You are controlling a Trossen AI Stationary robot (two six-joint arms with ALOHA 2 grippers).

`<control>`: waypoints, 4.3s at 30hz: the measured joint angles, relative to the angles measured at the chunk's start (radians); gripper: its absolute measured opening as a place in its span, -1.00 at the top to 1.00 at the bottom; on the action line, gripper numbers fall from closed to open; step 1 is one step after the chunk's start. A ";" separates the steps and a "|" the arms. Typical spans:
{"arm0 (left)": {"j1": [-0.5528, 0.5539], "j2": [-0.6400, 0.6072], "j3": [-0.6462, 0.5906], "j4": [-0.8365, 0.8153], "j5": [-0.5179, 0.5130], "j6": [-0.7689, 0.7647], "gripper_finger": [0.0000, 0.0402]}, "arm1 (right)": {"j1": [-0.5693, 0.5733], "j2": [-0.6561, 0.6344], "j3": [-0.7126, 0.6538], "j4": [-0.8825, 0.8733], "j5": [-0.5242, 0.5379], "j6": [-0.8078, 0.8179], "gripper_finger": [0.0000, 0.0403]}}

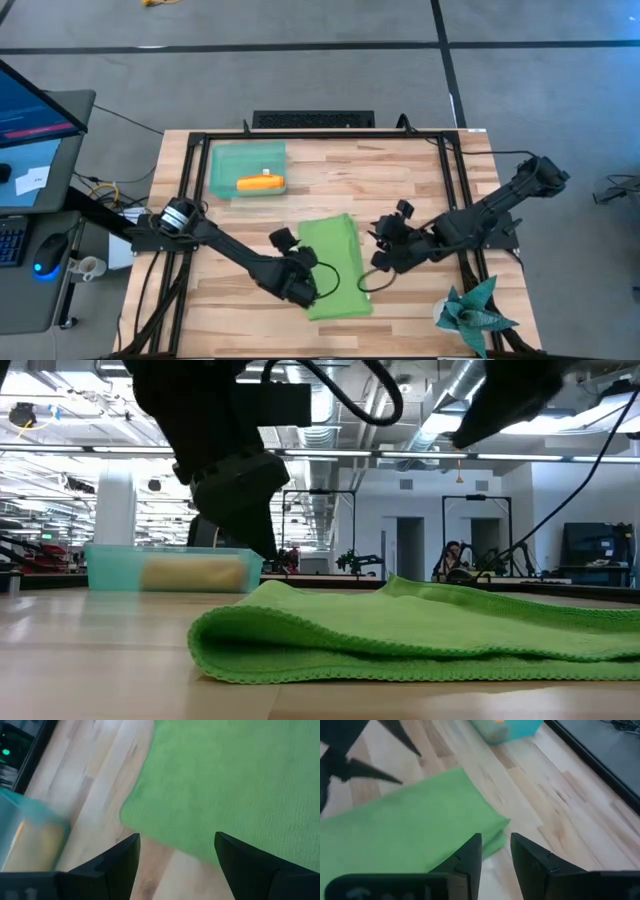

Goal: Roll microfiber towels into tight, uniform cylinder then place into a basket
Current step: Roll the green microfiber cloth

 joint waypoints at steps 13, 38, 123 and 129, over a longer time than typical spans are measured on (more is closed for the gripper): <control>0.036 0.019 -0.013 0.247 0.229 0.273 -0.24 | -0.228 0.149 0.000 0.160 -0.201 -0.237 0.42; 0.033 0.030 -0.013 0.266 0.346 0.335 -0.24 | -0.424 0.422 -0.001 0.359 -0.531 -0.371 0.94; -0.139 0.043 -0.099 0.587 0.558 0.538 -0.24 | 0.294 0.400 0.007 0.565 -0.364 -0.318 0.11; -0.128 0.041 -0.109 0.596 0.563 0.522 -0.24 | 0.282 0.470 0.007 0.554 -0.394 -0.308 0.07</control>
